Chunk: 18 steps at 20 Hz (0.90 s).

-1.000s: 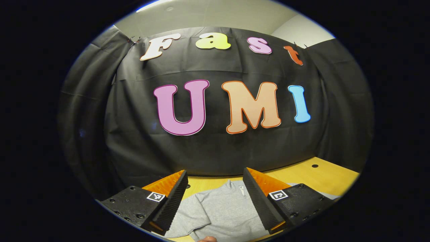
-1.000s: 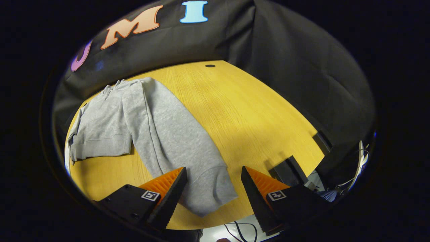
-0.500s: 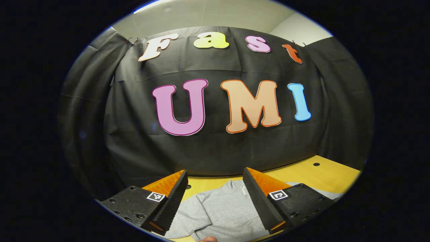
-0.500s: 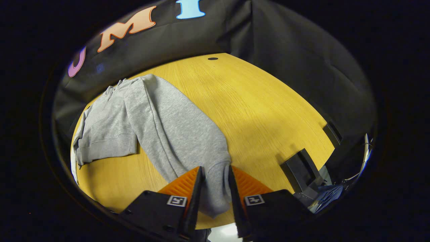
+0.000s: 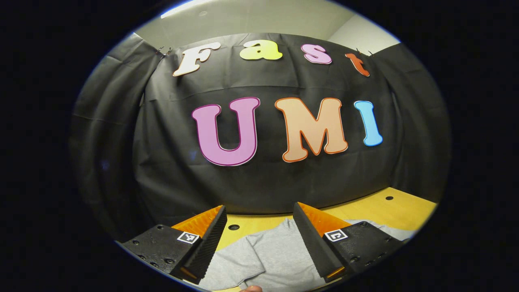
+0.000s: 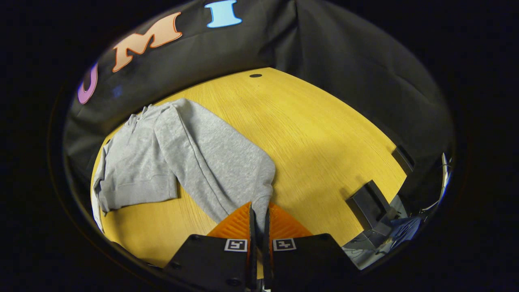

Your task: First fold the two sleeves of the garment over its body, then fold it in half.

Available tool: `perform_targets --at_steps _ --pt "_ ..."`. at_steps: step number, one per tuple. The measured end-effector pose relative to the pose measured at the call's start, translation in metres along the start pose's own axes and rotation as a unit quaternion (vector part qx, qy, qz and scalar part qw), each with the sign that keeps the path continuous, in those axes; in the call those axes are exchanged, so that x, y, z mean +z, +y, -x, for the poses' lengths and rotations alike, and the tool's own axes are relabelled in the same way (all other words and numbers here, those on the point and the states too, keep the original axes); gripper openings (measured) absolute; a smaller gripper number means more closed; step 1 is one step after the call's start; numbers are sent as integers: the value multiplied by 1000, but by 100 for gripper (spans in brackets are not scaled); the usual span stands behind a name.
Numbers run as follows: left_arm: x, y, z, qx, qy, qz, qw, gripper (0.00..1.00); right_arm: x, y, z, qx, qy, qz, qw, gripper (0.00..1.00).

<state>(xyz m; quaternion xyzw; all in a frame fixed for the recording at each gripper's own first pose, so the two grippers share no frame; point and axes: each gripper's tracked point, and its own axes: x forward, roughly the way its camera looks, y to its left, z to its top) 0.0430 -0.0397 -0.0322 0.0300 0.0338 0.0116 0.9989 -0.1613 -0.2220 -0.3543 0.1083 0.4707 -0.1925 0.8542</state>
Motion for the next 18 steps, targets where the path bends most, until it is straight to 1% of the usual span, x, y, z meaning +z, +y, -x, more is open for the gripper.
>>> perform_targets --at_steps 1,6,14,18 --pt "-1 2 0 2 1 1 1000 96 7 2 0 2 -5 -2 1000 7" --pt "-3 20 7 20 2 2 1000 96 46 22 5 23 -37 -11 999 8" --pt "-7 55 16 58 6 1 998 96 115 72 11 67 -85 -17 994 8" --pt "-9 77 25 79 9 -1 997 96 144 94 11 80 -107 -2 991 8"
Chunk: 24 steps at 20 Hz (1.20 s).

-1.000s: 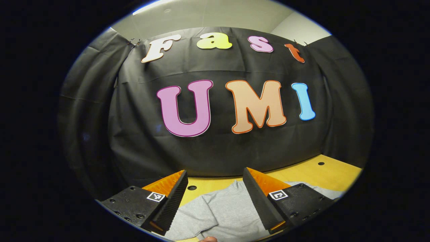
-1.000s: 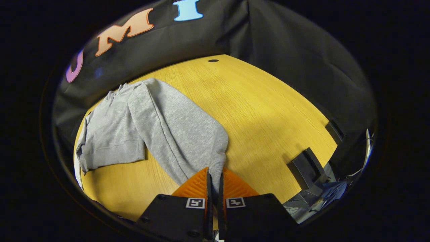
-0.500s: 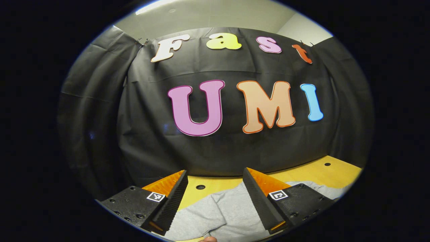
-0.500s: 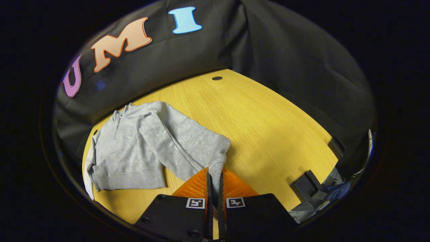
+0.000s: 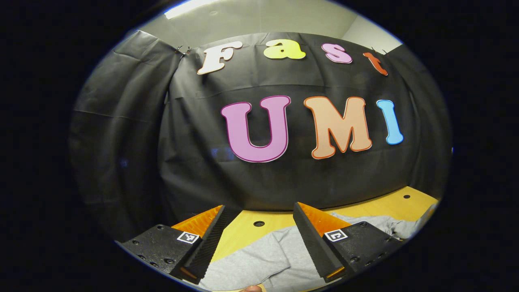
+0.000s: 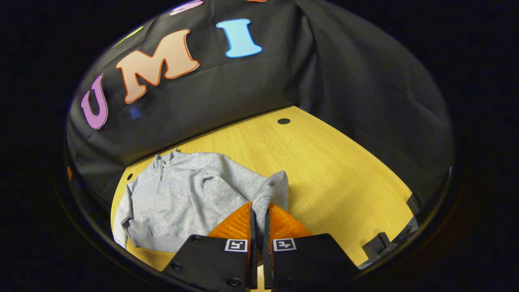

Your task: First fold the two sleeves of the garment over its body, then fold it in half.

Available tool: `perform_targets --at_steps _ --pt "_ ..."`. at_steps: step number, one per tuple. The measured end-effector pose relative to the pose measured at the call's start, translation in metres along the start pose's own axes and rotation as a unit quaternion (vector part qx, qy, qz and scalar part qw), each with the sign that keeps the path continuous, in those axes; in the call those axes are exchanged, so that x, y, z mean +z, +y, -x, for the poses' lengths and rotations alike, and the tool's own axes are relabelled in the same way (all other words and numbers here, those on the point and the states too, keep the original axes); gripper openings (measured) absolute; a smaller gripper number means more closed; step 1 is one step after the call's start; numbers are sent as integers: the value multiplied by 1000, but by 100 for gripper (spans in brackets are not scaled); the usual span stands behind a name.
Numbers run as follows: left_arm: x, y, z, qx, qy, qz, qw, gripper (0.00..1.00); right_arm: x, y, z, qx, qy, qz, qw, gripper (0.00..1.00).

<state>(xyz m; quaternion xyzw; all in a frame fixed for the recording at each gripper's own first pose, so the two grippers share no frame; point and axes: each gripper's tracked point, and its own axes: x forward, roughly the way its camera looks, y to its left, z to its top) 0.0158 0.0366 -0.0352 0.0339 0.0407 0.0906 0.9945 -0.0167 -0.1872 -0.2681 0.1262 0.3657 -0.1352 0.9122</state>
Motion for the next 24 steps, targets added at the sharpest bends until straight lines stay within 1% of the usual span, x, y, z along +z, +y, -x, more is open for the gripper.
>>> perform_targets --at_steps 5,6,9,10,11,12,13,16,17,18,21,22,23,24 --pt "-3 30 6 29 4 -4 1000 96 21 36 -10 26 -12 14 999 9" --pt "-5 35 7 34 5 -5 999 99 25 43 -12 31 -14 17 999 9" --pt "-4 51 10 50 7 -4 999 100 36 67 -18 45 -22 25 998 8" --pt "-4 57 11 55 6 -4 998 96 41 75 -21 50 -25 26 998 7" --pt "-4 63 13 61 5 -4 998 100 44 83 -23 55 -26 27 998 8" --pt "-5 69 15 66 4 -5 998 100 50 91 -25 60 -28 29 997 8" --pt "-5 76 17 72 4 -5 997 95 54 100 -28 65 -30 31 997 8" --pt "-5 93 21 87 6 -10 996 95 65 129 -34 82 -35 37 995 8" --pt "-4 98 23 91 5 -11 996 100 67 139 -36 88 -35 40 995 8" --pt "-5 104 26 96 6 -12 995 96 67 150 -37 95 -35 45 994 8" --pt "-9 117 32 109 11 -10 994 96 64 183 -40 117 -32 62 991 8" --pt "-11 121 34 112 13 -9 994 100 62 194 -41 124 -31 69 989 8" --pt "-12 125 36 116 15 -11 993 96 61 205 -42 131 -31 75 988 8" --pt "-13 130 39 120 16 -12 993 96 59 217 -42 139 -30 79 987 8"
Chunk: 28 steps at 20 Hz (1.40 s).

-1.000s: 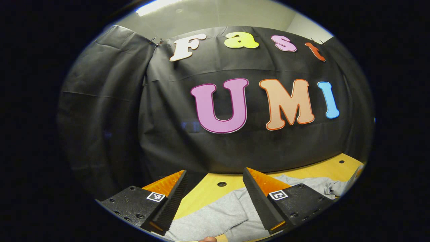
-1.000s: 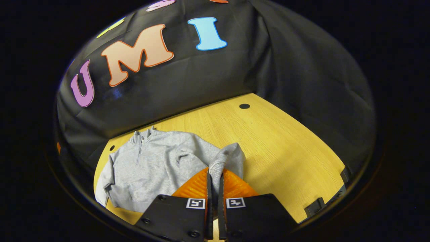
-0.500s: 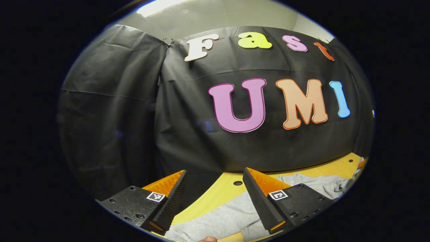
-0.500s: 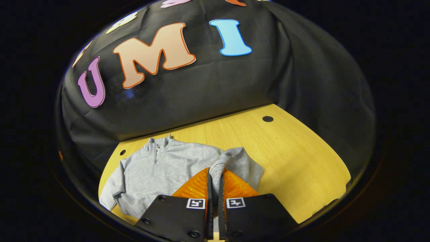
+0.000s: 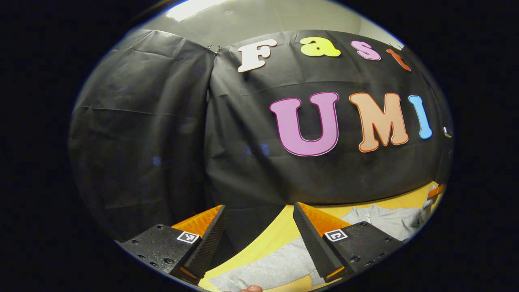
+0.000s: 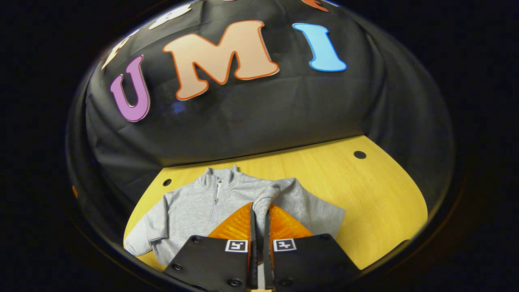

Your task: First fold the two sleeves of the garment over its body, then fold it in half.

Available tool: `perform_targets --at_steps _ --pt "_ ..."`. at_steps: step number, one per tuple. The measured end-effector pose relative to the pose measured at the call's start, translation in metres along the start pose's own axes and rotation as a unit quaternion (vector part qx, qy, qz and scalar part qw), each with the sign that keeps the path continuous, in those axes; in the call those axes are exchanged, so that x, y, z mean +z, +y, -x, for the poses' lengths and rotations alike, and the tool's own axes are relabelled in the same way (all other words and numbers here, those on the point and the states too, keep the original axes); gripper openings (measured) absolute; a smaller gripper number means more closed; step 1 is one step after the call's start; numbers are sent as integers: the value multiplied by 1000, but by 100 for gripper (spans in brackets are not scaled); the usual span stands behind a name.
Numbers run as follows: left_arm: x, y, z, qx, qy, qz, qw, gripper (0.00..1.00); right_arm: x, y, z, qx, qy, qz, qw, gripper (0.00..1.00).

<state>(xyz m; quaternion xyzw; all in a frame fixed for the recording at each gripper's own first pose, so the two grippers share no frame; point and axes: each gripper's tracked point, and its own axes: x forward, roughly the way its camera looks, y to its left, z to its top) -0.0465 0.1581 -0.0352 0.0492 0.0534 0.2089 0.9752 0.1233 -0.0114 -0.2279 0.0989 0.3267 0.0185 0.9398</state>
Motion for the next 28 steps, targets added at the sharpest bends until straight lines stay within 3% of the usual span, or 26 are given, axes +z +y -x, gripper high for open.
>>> perform_targets --at_steps 2,3,4,5,10,15,17,18,19,20,22,23,24,28 --pt "-1 10 3 7 1 -2 1000 100 -3 23 -6 17 3 14 1000 8" --pt "-1 15 5 11 1 -3 1000 96 -4 34 -10 24 6 22 999 8" --pt "-3 21 7 16 2 -7 1000 100 -7 46 -13 33 8 29 999 8" --pt "-4 26 9 20 3 -11 1000 95 -7 59 -16 42 10 35 998 8" --pt "-6 51 17 42 6 -16 999 100 -18 119 -35 86 22 67 994 8" --pt "-9 67 19 54 5 -18 998 96 -35 182 -53 123 37 102 986 8" --pt "-14 74 22 59 9 -15 998 100 -47 206 -59 136 48 119 982 8" --pt "-16 78 25 62 11 -14 998 96 -54 218 -64 141 54 127 980 8" --pt "-18 84 26 67 13 -13 998 100 -61 229 -67 145 62 134 978 8" --pt "-21 90 28 72 15 -14 997 96 -70 239 -71 148 70 141 976 8" --pt "-27 102 33 82 22 -16 996 100 -88 259 -77 157 89 153 972 8" --pt "-30 110 36 88 24 -16 996 96 -99 266 -82 158 101 161 969 8" --pt "-33 117 40 94 28 -15 995 100 -110 273 -85 160 115 169 966 8" --pt "-46 144 52 118 42 -17 992 100 -150 288 -97 153 148 198 957 8"
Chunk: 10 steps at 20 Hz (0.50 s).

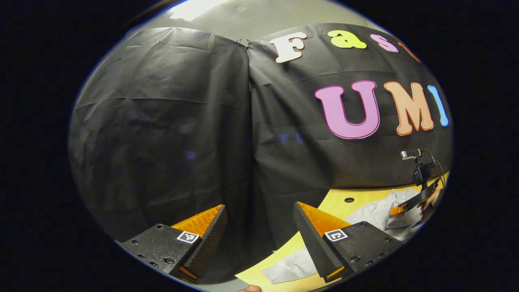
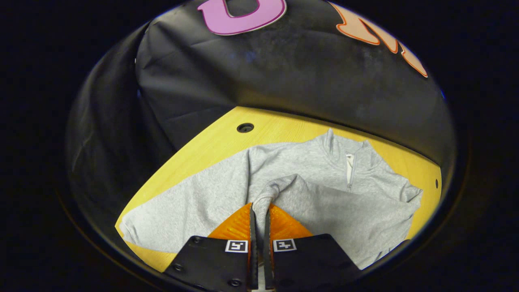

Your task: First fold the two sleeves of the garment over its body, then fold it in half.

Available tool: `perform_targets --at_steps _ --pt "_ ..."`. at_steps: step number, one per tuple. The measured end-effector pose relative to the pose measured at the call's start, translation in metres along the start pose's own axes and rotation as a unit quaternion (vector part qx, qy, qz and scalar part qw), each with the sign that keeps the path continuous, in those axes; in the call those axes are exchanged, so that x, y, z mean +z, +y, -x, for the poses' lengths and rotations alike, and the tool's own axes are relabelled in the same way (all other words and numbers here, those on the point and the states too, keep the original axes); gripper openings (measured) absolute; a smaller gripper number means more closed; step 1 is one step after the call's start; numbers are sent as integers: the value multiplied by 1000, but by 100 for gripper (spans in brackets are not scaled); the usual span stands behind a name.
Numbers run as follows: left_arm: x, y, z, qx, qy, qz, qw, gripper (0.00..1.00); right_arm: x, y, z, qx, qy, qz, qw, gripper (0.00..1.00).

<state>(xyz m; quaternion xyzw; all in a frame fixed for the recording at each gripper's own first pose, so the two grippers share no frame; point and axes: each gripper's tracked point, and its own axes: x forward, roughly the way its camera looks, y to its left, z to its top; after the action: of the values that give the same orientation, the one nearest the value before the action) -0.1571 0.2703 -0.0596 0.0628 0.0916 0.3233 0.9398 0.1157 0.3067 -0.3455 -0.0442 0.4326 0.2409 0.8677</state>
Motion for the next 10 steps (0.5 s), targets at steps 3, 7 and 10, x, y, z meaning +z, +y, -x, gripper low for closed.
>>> perform_targets --at_steps 3,7,10 --pt "-14 11 2 2 15 0 1000 100 -12 10 -10 -2 20 5 1000 14" --pt "-35 13 -2 -7 35 -1 999 96 0 29 0 25 -3 5 1000 42" --pt "-60 6 -6 -21 53 -2 998 96 12 30 18 24 -34 17 999 100"
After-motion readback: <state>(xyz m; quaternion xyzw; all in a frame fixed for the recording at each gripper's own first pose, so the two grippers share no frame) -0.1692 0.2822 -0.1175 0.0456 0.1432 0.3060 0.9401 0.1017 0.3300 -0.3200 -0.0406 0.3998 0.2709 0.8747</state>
